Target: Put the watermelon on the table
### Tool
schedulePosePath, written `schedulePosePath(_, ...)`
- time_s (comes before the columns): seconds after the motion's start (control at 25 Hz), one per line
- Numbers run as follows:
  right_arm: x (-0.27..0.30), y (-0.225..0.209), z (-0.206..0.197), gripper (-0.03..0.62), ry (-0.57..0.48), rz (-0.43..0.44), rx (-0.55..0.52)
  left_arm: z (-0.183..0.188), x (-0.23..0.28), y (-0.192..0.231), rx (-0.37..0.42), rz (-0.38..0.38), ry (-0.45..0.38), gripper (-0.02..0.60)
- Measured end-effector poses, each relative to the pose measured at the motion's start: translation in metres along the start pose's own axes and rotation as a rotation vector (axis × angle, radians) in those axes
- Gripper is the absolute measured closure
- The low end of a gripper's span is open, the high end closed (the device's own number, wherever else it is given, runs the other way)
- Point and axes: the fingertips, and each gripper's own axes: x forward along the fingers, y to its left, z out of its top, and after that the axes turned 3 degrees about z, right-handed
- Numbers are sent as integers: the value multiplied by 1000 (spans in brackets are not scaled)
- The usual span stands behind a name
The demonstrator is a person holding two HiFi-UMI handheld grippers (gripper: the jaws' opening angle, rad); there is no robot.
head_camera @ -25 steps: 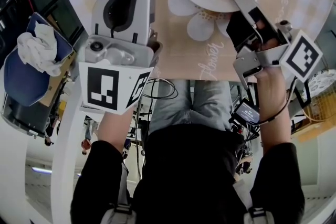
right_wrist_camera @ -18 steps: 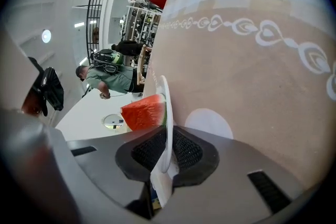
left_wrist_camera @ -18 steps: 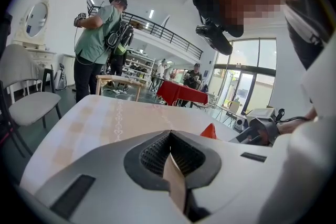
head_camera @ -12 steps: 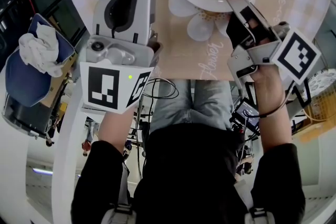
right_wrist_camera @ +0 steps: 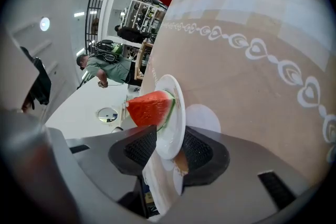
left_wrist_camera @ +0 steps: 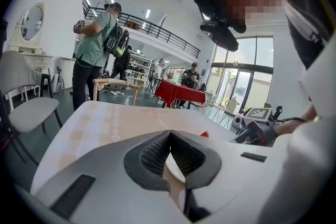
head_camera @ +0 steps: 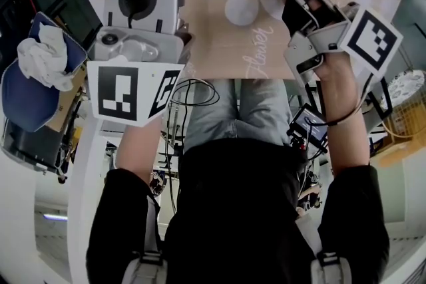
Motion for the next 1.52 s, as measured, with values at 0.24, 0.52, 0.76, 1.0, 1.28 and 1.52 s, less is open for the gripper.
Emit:
schedulePosePath(0.24, -9, -6, -3, 430, -2, -23, 2, 3, -5, -6, 9, -1, -1, 574)
schedulePosePath(0.52, -33, -11, 3, 402, -44, -51, -29, 9, -11, -17, 25, -10, -12, 574)
schedulePosePath(0.76, -41, 4, 3, 402, -58, -50, -111, 17, -15, -32, 42, -25, -9, 574)
schedulePosePath(1.0, -53, 18, -6, 451, -81, -201, -373, 33, -27, -49, 75, -28, -11, 574)
schedulePosePath(1.28, -68, 65, -10, 562, -150, -303, -703, 59, -48, -68, 102, 17, -7, 574)
schedulePosePath(1.52, -79, 121, -15, 574, -203, -324, -886, 92, -63, -88, 108, 38, -42, 574)
